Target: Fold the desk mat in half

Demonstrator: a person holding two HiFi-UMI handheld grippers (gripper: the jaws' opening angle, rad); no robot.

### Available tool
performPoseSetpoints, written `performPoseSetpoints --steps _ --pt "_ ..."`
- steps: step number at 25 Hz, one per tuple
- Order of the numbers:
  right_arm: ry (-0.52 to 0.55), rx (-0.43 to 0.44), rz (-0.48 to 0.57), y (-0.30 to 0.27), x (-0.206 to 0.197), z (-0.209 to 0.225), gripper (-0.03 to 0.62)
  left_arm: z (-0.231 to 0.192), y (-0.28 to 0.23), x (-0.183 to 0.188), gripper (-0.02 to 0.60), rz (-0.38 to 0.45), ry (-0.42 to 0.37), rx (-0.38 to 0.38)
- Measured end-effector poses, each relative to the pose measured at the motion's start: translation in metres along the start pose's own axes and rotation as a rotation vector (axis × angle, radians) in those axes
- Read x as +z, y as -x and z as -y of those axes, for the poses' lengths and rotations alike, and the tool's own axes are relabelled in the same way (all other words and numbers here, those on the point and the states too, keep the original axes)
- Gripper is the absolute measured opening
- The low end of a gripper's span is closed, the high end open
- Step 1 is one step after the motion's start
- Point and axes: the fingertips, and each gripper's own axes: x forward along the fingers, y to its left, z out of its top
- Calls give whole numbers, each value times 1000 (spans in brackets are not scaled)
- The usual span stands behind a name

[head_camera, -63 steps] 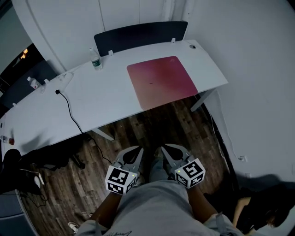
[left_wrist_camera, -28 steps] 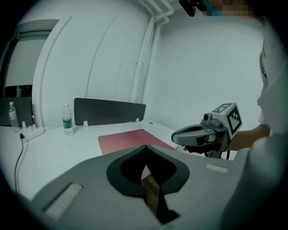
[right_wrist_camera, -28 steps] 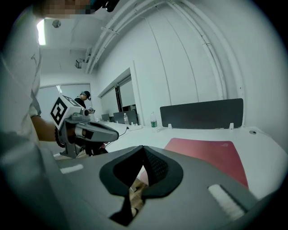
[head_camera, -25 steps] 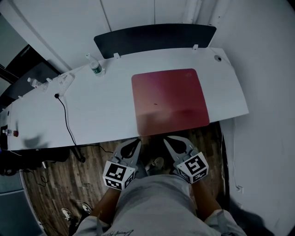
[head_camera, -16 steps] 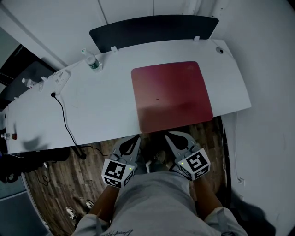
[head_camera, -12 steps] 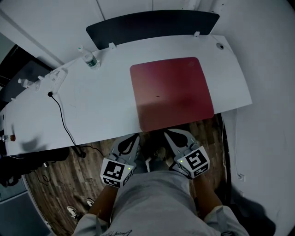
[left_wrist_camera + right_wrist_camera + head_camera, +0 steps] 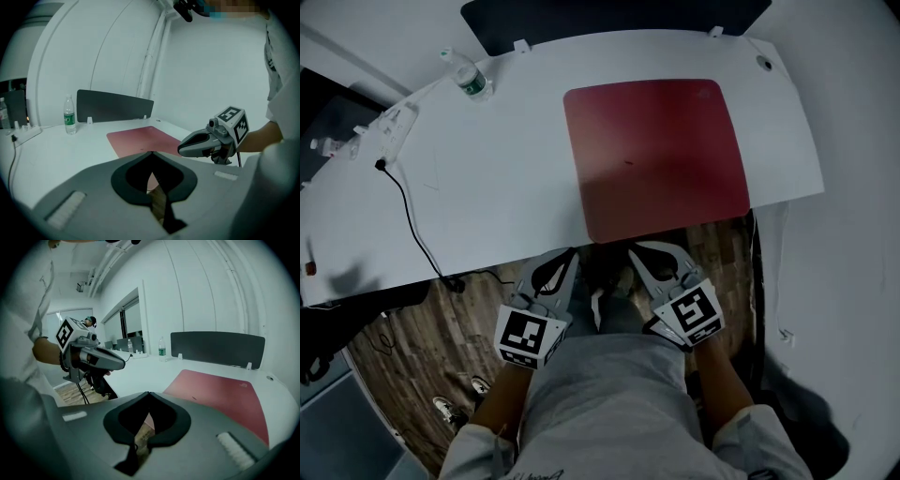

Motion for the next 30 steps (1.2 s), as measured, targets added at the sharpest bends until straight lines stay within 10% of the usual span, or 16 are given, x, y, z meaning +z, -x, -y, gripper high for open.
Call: performPoseSetpoints --steps 30 --pt "379 -11 -369 -106 -104 -25 109 -40 -21 -74 20 -83 115 -21"
